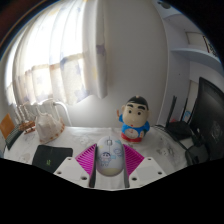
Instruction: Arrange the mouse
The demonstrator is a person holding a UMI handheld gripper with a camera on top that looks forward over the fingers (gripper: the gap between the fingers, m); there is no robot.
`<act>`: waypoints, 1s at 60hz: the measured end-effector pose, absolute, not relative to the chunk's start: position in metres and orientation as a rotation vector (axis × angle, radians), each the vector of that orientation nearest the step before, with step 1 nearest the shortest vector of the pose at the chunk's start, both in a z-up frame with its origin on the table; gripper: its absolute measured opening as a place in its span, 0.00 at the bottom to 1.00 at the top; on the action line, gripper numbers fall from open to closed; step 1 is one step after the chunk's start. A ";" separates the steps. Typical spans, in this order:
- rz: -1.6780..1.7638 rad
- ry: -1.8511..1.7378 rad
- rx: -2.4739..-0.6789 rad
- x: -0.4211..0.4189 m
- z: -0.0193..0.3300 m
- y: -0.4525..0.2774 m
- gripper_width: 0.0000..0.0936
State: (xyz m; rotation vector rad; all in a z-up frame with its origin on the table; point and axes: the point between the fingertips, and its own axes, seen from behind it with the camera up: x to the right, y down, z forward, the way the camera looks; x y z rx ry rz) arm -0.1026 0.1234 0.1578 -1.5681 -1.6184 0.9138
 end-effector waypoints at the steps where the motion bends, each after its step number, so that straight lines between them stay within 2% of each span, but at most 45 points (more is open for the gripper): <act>1: 0.929 -1.613 -1.564 -0.104 0.164 0.111 0.41; 6: 0.979 -1.630 -1.522 -0.111 0.178 0.039 0.41; 11: 1.006 -1.658 -1.523 -0.111 0.167 -0.032 0.41; 21: 0.952 -1.733 -1.561 -0.107 0.088 -0.140 0.41; 30: 0.847 -1.798 -1.639 -0.093 0.001 -0.173 0.42; 34: 0.821 -1.819 -1.665 -0.087 -0.019 -0.178 0.48; 37: 0.812 -1.803 -1.622 -0.090 -0.013 -0.176 0.63; 40: 0.761 -1.807 -1.621 -0.086 -0.007 -0.171 0.91; 43: 0.756 -1.784 -1.637 -0.081 0.010 -0.167 0.88; 49: 0.750 -1.755 -1.699 -0.055 0.061 -0.161 0.91; 55: 0.677 -1.721 -1.779 -0.002 0.118 -0.145 0.91; 60: 0.622 -1.735 -1.775 0.050 0.157 -0.137 0.91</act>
